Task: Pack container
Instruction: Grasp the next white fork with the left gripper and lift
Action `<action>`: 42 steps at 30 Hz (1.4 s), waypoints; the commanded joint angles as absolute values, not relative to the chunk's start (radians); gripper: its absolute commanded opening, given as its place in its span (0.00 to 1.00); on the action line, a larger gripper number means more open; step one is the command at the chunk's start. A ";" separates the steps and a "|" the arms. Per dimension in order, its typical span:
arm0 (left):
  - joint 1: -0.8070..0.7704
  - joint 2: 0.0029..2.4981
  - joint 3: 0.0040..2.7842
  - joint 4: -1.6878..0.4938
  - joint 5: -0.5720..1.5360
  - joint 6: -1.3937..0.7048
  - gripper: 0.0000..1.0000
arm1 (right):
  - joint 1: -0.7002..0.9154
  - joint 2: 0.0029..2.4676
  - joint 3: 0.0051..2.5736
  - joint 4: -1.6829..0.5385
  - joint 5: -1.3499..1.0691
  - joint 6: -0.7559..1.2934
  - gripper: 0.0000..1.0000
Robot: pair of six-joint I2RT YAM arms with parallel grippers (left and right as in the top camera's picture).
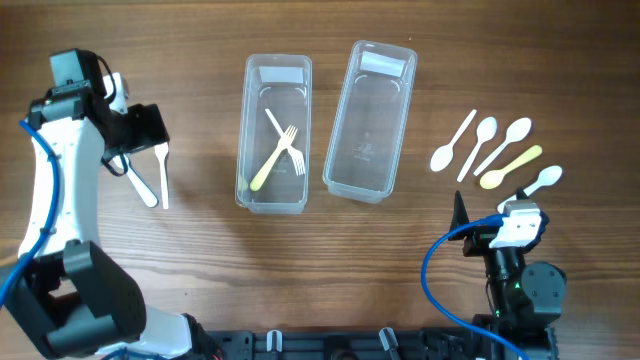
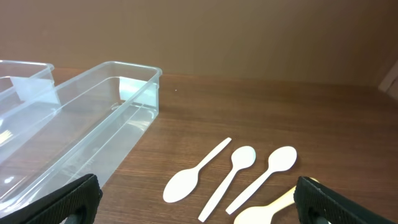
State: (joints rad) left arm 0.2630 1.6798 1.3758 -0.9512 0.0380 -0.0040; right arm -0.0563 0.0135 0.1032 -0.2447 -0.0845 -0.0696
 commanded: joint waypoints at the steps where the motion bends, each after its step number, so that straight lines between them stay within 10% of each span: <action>1: 0.266 1.745 1.309 -0.911 0.025 0.078 0.83 | -0.052 0.005 0.097 -0.239 -0.082 -0.076 1.00; 20: 0.266 2.052 1.279 -0.815 0.070 0.177 0.74 | -0.052 0.005 0.097 -0.239 -0.082 -0.076 1.00; 22: 0.266 2.052 1.279 -0.813 0.070 0.176 0.62 | -0.052 0.005 0.097 -0.239 -0.082 -0.076 1.00; 25: 0.266 2.052 1.279 -0.825 0.069 0.176 0.15 | -0.052 0.005 0.097 -0.240 -0.082 -0.076 1.00; 42: 0.266 1.911 1.520 -0.973 0.070 0.042 0.04 | -0.052 0.005 0.097 -0.240 -0.082 -0.076 1.00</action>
State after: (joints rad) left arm 0.2665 1.9965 1.4185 -0.9478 0.0498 0.1406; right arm -0.0563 0.0135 0.1032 -0.2447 -0.0849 -0.0696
